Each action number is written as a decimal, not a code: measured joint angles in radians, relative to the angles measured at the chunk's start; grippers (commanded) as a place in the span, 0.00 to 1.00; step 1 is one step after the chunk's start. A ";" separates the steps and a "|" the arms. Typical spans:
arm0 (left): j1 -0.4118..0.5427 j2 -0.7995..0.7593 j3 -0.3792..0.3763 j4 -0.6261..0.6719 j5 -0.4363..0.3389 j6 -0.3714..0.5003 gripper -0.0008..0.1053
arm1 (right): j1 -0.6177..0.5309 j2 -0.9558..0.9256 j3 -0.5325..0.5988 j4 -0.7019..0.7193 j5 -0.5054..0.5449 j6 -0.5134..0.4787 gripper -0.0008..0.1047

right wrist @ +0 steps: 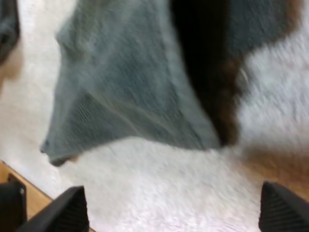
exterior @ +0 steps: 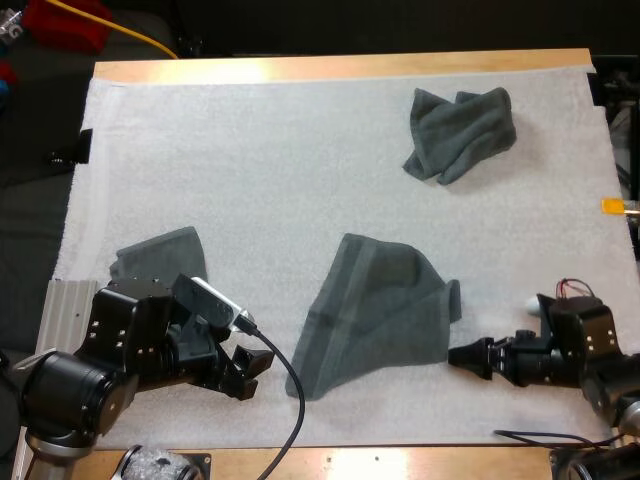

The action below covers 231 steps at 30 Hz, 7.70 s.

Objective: Pick towel from pile, fold and stack

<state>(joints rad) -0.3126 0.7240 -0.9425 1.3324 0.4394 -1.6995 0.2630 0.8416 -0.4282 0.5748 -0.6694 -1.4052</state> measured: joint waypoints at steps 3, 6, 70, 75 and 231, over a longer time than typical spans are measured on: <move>0.000 0.000 0.000 -0.001 0.000 0.000 0.64 | 0.000 0.000 0.029 -0.042 0.004 0.002 0.67; 0.000 0.000 0.000 -0.001 0.012 -0.014 0.64 | 0.000 0.000 0.058 -0.093 0.022 0.029 0.67; 0.000 0.003 0.000 -0.021 0.084 -0.043 0.64 | 0.218 0.145 0.009 -0.186 0.272 0.212 0.02; 0.000 0.055 0.000 -0.053 0.087 -0.051 0.64 | 0.218 0.085 -0.044 0.022 0.331 0.185 0.02; -0.553 0.311 -0.140 -0.009 -0.358 -0.416 0.01 | 0.856 0.111 -0.614 0.632 0.997 0.326 0.02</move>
<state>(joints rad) -0.8652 1.0354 -1.0820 1.3239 0.0810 -2.1159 1.1188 0.9524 -1.0419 1.2066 0.3271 -1.0789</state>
